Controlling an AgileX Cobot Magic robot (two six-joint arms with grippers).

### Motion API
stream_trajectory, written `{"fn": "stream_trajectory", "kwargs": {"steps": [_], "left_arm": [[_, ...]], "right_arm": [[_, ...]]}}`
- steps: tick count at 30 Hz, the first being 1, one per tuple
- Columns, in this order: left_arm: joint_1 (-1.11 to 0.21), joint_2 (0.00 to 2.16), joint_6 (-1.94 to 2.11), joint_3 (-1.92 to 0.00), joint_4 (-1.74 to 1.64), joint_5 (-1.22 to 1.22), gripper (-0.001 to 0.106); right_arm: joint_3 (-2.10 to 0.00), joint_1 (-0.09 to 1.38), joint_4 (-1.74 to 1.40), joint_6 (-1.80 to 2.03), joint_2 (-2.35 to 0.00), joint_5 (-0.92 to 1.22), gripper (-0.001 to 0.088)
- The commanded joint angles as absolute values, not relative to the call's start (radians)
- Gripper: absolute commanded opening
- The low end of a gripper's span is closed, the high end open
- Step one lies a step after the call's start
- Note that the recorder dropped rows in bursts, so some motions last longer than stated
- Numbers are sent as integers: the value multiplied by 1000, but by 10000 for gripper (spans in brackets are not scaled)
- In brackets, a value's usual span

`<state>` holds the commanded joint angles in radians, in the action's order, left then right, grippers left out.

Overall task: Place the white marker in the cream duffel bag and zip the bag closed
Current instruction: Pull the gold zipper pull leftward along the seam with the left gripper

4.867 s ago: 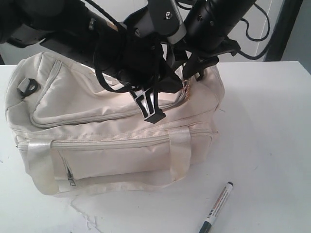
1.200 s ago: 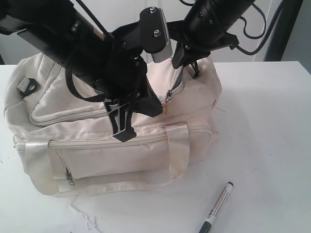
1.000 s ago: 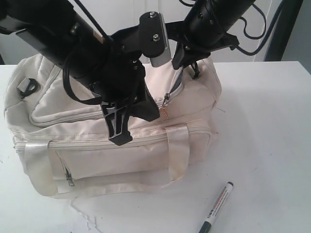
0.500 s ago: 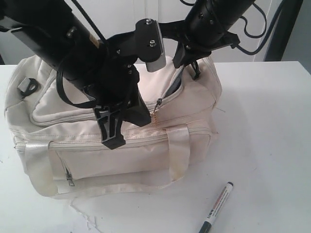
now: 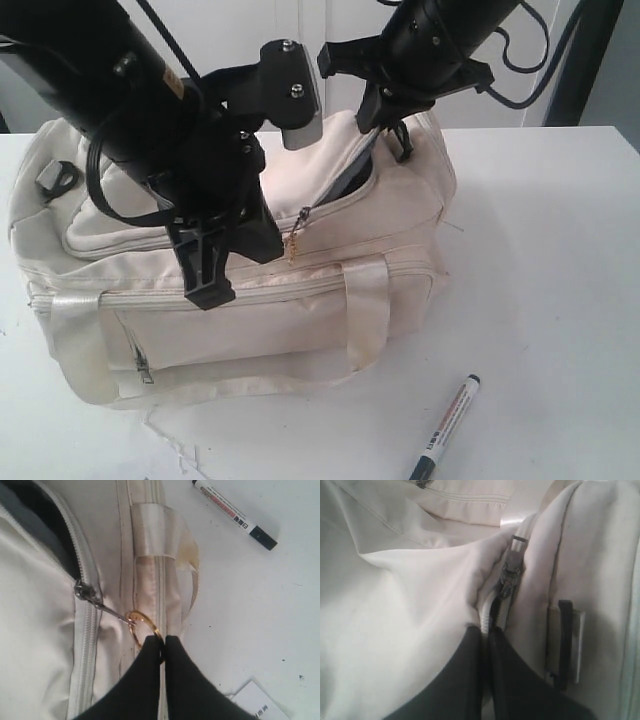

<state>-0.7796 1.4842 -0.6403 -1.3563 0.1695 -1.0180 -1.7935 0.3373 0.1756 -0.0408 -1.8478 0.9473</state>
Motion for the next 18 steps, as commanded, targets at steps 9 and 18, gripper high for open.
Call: {"fn": "stream_trajectory", "kwargs": {"steps": [9, 18], "left_arm": [[-780, 1484, -600, -1356, 133, -1071, 0], [-780, 1484, -527, -1356, 39, -1089, 0]], "right_arm": [[-1793, 337, 129, -41, -1848, 946, 0], [-1793, 337, 129, -41, -1848, 948, 0]]}}
